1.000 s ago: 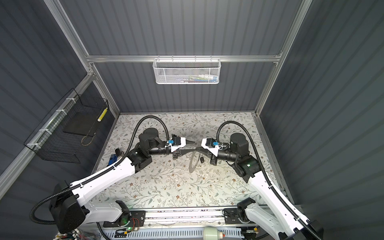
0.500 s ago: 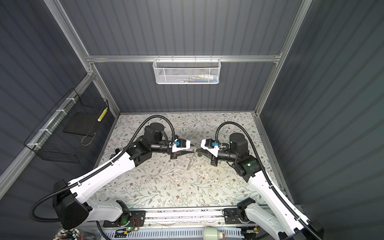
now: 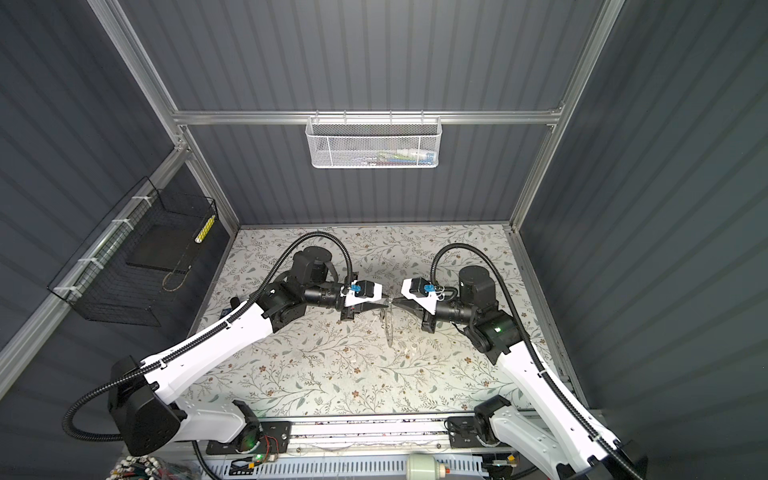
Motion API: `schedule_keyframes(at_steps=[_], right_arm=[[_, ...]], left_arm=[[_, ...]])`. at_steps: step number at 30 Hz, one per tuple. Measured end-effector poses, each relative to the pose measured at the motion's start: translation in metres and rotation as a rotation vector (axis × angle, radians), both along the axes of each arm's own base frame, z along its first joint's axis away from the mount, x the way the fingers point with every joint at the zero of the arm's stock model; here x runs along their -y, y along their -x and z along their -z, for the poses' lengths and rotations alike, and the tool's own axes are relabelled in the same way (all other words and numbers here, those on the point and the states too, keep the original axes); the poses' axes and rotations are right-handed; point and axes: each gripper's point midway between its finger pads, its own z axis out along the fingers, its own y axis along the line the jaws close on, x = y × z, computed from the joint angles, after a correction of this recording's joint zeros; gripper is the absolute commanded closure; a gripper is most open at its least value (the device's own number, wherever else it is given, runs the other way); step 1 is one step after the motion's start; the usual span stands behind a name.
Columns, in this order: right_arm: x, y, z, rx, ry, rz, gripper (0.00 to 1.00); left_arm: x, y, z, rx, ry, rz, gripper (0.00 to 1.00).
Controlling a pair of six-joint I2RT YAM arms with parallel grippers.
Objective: Put the keys on the keyring
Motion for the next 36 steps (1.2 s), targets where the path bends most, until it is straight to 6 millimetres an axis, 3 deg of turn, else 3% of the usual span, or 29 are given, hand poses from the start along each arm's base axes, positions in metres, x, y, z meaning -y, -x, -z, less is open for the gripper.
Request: schedule_keyframes(at_steps=[6, 17, 22, 25, 30, 36], right_arm=[[0.0, 0.001, 0.0, -0.002, -0.001, -0.005, 1.0], [-0.001, -0.001, 0.002, -0.004, 0.001, -0.005, 1.0], [-0.001, -0.005, 0.003, -0.019, 0.0, 0.007, 0.69], [0.002, -0.011, -0.002, 0.01, -0.004, 0.052, 0.58], [0.023, -0.024, -0.004, 0.081, -0.021, 0.201, 0.51], [0.06, -0.062, 0.016, 0.041, -0.013, 0.492, 0.47]], left_arm=[[0.002, 0.001, -0.005, -0.001, 0.023, 0.01, 0.81], [0.005, 0.003, -0.006, -0.027, 0.035, 0.027, 0.98], [0.005, 0.002, -0.002, -0.032, 0.027, 0.025, 1.0], [0.005, -0.002, -0.001, 0.003, 0.021, 0.012, 1.0], [0.004, -0.012, 0.006, 0.1, 0.004, -0.016, 1.0], [-0.002, -0.018, 0.018, 0.219, -0.017, -0.037, 1.0]])
